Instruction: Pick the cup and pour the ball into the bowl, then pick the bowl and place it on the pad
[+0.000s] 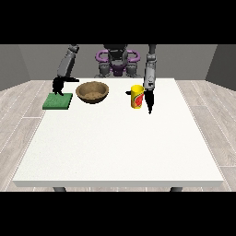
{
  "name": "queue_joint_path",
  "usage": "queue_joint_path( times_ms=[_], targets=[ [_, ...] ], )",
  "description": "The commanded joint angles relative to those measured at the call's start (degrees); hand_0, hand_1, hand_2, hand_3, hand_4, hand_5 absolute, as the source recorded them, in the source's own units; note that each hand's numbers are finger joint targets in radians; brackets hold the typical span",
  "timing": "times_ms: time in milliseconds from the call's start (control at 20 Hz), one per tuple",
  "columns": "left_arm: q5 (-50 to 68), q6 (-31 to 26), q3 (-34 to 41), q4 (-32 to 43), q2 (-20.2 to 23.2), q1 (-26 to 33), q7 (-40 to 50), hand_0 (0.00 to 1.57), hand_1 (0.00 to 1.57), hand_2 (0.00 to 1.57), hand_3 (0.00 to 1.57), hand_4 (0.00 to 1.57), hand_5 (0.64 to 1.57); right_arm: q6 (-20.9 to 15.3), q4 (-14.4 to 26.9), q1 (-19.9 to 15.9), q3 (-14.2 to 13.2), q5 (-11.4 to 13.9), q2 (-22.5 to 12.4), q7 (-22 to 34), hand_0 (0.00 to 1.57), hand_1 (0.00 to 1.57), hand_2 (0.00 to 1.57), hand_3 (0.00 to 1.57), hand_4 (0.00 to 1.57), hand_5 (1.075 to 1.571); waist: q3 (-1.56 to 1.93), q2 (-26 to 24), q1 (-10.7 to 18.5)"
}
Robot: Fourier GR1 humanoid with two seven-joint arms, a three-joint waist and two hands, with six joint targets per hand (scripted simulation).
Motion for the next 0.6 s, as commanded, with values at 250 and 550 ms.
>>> queue_joint_path(
  times_ms=[250, 550],
  targets=[
    [-1.9, 11.7, 3.5, -0.1, 0.6, -1.7, -3.5, 1.37, 1.37, 1.57, 1.57, 1.16, 1.533, 4.9, 0.5, -3.2, -2.1, -2.1, -7.0, -1.0, 0.0, 0.0, 0.0, 0.0, 0.14, 1.548, 0.34, 7.3, -6.2],
    [-6.5, 17.5, 0.3, -6.0, 0.4, 3.6, 1.3, 1.39, 1.39, 1.57, 1.57, 1.23, 1.532, 4.0, 0.5, -3.7, 0.0, -2.1, -6.1, 2.0, 0.0, 0.0, 0.23, 0.0, 0.18, 1.552, 0.39, 3.6, -7.3]
  ],
)
